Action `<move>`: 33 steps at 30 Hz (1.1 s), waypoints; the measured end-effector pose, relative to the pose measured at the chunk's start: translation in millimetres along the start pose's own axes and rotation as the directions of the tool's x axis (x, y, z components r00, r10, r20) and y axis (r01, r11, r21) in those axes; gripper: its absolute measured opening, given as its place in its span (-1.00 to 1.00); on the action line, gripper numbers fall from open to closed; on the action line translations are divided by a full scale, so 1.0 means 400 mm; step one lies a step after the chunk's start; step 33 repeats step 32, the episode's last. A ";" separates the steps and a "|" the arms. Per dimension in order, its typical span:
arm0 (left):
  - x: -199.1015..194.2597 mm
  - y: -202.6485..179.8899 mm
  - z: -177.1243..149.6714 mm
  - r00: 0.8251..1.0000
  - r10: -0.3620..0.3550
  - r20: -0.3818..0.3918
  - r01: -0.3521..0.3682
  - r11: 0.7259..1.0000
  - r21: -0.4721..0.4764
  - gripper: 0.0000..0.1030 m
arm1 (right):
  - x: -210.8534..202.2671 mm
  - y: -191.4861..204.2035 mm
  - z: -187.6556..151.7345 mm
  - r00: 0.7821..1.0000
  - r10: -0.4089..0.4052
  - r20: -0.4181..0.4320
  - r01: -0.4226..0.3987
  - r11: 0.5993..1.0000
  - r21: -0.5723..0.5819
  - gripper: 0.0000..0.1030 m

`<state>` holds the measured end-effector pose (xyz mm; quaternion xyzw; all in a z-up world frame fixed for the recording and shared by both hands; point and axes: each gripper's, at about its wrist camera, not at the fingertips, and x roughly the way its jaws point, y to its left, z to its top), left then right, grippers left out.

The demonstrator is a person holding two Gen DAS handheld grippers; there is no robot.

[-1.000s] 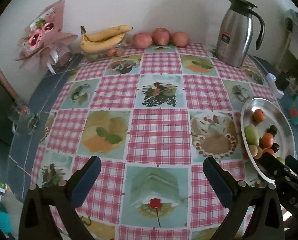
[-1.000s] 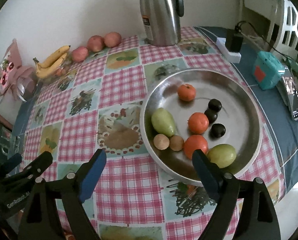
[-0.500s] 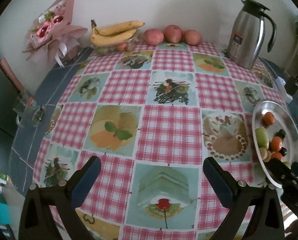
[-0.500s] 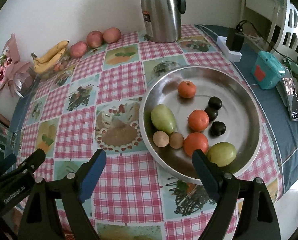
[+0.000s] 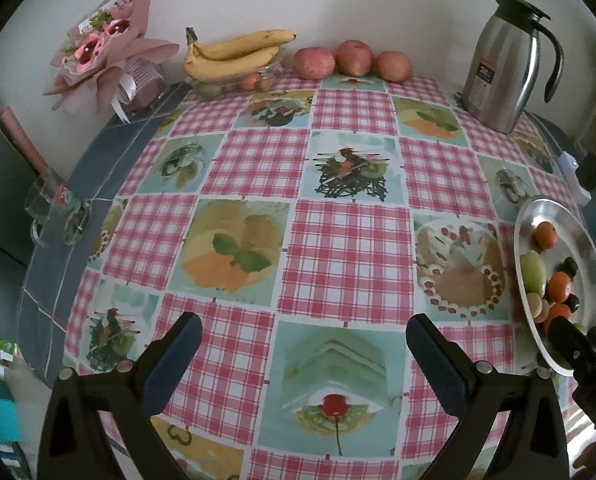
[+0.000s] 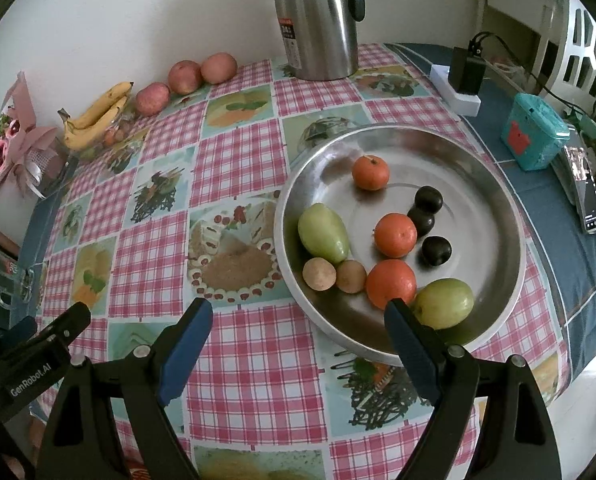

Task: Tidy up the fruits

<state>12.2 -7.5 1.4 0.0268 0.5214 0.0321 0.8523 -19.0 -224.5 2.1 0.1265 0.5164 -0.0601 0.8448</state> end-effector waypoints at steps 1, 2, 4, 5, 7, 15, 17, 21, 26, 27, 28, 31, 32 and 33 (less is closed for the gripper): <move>0.001 -0.001 0.000 1.000 0.000 -0.001 0.000 1.000 0.002 1.00 | 0.001 0.001 0.000 1.000 0.001 -0.001 -0.001 1.000 -0.001 0.71; 0.001 -0.002 0.000 1.000 -0.001 -0.002 0.001 1.000 0.006 1.00 | 0.002 0.001 0.000 1.000 0.002 -0.002 -0.002 1.000 -0.002 0.71; 0.001 -0.006 -0.001 1.000 -0.003 -0.004 0.003 1.000 0.011 1.00 | 0.002 0.002 0.000 1.000 0.002 -0.003 -0.002 1.000 -0.002 0.71; 0.001 -0.006 -0.001 1.000 -0.003 -0.003 0.003 1.000 0.013 1.00 | 0.002 0.002 0.000 1.000 0.003 -0.003 -0.003 1.000 -0.002 0.71; 0.000 -0.007 -0.002 1.000 -0.004 -0.001 0.004 1.000 0.015 1.00 | 0.002 0.003 0.000 1.000 0.004 -0.004 -0.004 1.000 -0.004 0.71; 0.002 -0.004 -0.001 1.000 -0.014 -0.006 0.014 1.000 0.010 1.00 | 0.001 0.004 0.000 1.000 0.006 -0.002 -0.006 1.000 -0.001 0.71; 0.002 -0.005 -0.002 1.000 -0.016 -0.006 0.016 1.000 0.010 1.00 | 0.000 0.004 0.000 1.000 0.005 -0.001 -0.005 1.000 -0.002 0.71; 0.001 -0.006 -0.002 1.000 -0.017 -0.006 0.017 1.000 0.010 1.00 | 0.000 0.004 -0.001 1.000 0.004 0.000 -0.004 1.000 0.000 0.71; -0.003 -0.007 -0.002 0.999 -0.031 -0.004 0.031 0.999 0.005 1.00 | 0.000 0.002 0.000 1.000 0.005 0.000 -0.005 1.000 0.001 0.71; -0.007 -0.008 -0.002 0.999 -0.041 0.003 0.041 0.999 0.006 1.00 | 0.000 0.002 0.000 1.000 0.005 0.000 -0.005 1.000 0.001 0.71; -0.015 -0.010 -0.003 0.998 -0.057 0.018 0.057 0.998 0.011 1.00 | 0.000 0.002 0.000 1.000 0.005 0.000 -0.005 1.000 0.001 0.71; -0.032 -0.024 -0.004 0.997 -0.061 0.052 0.059 0.997 0.039 1.00 | 0.001 0.003 0.000 1.000 0.005 0.000 -0.005 1.000 0.002 0.71; -0.033 -0.025 -0.004 0.997 -0.061 0.054 0.059 0.997 0.044 1.00 | 0.000 0.003 0.000 1.000 0.006 0.001 -0.006 1.000 0.003 0.71; -0.033 -0.025 -0.004 0.997 -0.061 0.054 0.059 0.997 0.044 1.00 | 0.000 0.003 0.000 1.000 0.006 0.001 -0.006 1.000 0.003 0.71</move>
